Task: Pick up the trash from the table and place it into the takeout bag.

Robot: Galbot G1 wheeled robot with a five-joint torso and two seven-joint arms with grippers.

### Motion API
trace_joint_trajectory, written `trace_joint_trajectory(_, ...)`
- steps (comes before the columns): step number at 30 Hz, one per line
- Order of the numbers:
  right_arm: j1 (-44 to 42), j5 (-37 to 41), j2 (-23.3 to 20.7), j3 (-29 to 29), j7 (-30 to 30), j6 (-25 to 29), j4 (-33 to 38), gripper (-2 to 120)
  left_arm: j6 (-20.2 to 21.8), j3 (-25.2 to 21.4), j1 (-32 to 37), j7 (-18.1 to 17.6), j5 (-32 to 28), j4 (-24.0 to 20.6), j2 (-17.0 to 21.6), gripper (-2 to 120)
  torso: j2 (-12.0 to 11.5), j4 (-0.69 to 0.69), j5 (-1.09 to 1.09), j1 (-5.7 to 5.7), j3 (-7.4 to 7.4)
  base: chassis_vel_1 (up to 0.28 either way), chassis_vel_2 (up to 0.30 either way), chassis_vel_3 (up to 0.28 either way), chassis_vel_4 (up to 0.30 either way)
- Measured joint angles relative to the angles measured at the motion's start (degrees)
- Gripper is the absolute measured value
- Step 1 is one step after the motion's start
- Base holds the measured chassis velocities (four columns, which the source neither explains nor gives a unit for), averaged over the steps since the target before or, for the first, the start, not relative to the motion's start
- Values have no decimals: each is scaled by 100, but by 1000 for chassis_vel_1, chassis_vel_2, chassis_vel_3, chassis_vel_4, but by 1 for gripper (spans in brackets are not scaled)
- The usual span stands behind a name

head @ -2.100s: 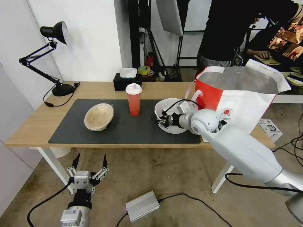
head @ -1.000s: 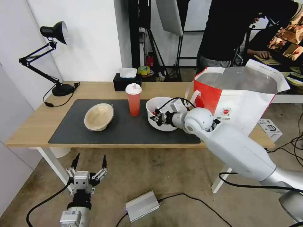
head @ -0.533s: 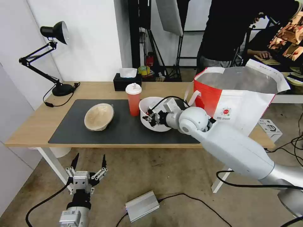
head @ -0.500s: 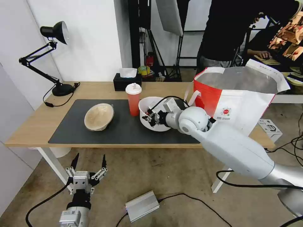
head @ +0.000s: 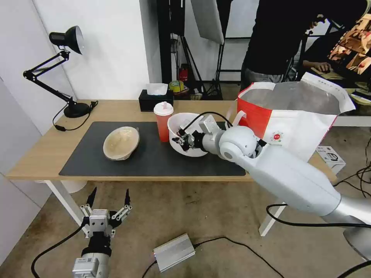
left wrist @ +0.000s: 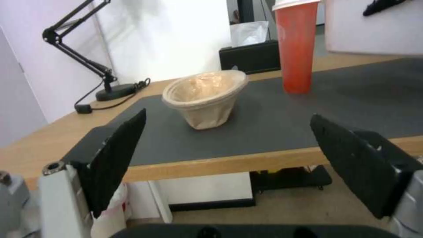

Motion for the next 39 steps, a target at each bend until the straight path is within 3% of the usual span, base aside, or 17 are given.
trace_joint_trajectory(23, 829, 237, -148, -412, -40, -2, 286, 0, 2, 6, -33, 1, 0, 56, -2, 100, 0, 0, 0, 0, 0, 0, 0, 0, 0)
trace_joint_trajectory(39, 2029, 648, -317, -765, -200, -2, 72, 0, -55, 6, -34, -3, -9, 59, -2, 100, 0, 0, 0, 0, 0, 0, 0, 0, 0)
